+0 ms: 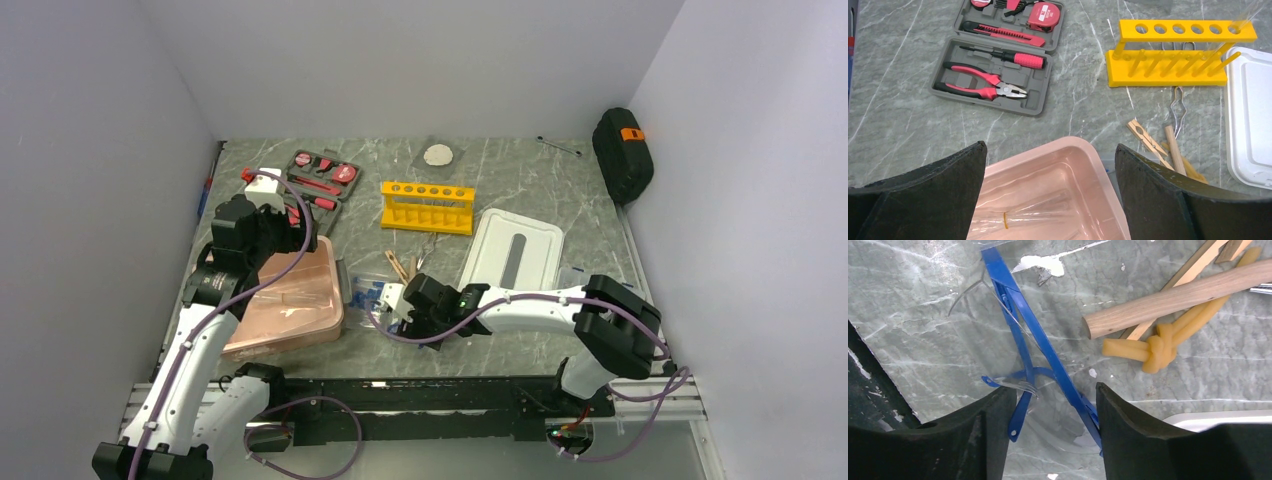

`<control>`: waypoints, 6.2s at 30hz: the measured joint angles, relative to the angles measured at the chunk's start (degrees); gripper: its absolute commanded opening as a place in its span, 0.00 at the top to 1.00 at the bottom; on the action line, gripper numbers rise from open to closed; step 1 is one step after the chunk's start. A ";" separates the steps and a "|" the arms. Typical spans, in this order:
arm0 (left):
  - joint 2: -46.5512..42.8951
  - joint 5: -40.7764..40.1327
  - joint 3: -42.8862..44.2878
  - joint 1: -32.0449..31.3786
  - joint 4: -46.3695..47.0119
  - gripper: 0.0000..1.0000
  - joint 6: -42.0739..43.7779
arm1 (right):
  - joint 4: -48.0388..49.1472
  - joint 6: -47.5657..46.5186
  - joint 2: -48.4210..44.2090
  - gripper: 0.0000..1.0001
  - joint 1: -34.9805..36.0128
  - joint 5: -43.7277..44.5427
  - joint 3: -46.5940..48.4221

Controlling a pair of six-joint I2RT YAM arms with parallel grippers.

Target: Organize the chemistry lab equipment

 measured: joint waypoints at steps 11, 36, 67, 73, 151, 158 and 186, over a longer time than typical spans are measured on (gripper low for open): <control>0.00 0.00 0.00 -0.09 0.00 0.01 -0.02 | -0.13 -0.26 -0.52 0.62 0.42 1.25 0.72; -0.76 22.25 -1.44 -2.58 4.76 0.01 1.07 | 13.64 11.98 -18.16 0.75 -5.49 -1.60 -7.65; 17.18 47.58 -3.39 -18.88 12.92 0.31 -4.59 | 30.16 17.70 -21.90 0.81 -8.13 -9.57 -12.63; 19.26 48.09 -3.34 -20.02 13.18 0.61 -5.60 | 31.56 17.92 -21.90 0.81 -8.50 -10.84 -13.62; -9.57 -14.05 13.29 -7.50 -16.39 1.00 -31.91 | 29.73 21.14 -41.75 0.04 -21.27 11.41 -20.76; -8.20 -14.01 7.96 -3.32 -17.16 1.00 -36.09 | 28.61 21.33 -45.59 0.03 -21.42 16.87 -21.90; 6.69 1.90 -7.39 0.48 -16.68 0.85 -27.87 | 21.75 24.57 -44.37 0.00 -22.58 29.73 -22.53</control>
